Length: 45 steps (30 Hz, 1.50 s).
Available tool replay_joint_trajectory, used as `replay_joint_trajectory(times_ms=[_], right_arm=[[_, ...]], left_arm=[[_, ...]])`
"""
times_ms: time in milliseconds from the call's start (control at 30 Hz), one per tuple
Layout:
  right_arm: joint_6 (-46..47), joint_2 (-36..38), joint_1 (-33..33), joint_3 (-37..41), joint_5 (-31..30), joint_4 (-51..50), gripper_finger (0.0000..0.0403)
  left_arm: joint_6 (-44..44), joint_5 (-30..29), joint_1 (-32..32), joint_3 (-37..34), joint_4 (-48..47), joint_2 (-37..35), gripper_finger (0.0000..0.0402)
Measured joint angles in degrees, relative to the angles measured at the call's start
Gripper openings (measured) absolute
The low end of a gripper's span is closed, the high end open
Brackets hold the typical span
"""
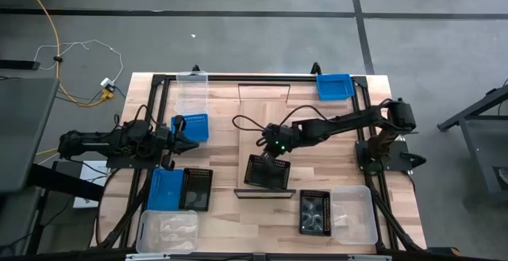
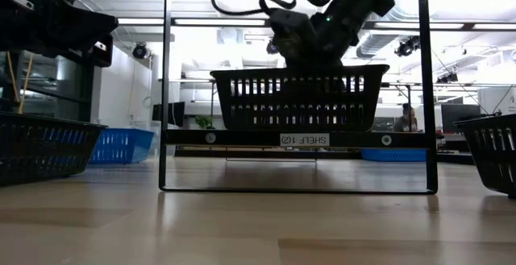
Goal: Stack baskets on shelf by color
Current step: Put the top black bin on the shelf
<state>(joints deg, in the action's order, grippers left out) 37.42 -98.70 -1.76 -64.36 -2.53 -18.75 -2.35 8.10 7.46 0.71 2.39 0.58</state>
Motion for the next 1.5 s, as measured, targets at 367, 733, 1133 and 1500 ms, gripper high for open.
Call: replay_joint_trajectory(times_ms=[367,733,1133,1500], right_arm=[[2.3,-0.6,0.7,-0.1,1.8,3.4,0.0],[6.1,-2.3,0.2,-0.2,2.3,7.7,0.0],[6.1,-2.3,-0.7,-0.2,4.8,11.5,0.0],[5.6,-2.3,-2.2,-0.2,6.3,13.1,0.0]], left_arm=[[0.0,0.0,0.0,0.0,0.0,0.0,0.0003],[0.0,-0.1,0.0,0.0,0.0,0.1,0.0003],[0.0,-0.2,0.0,0.0,0.0,0.1,0.0003],[0.0,-0.2,0.0,0.0,0.0,0.1,0.0003]])
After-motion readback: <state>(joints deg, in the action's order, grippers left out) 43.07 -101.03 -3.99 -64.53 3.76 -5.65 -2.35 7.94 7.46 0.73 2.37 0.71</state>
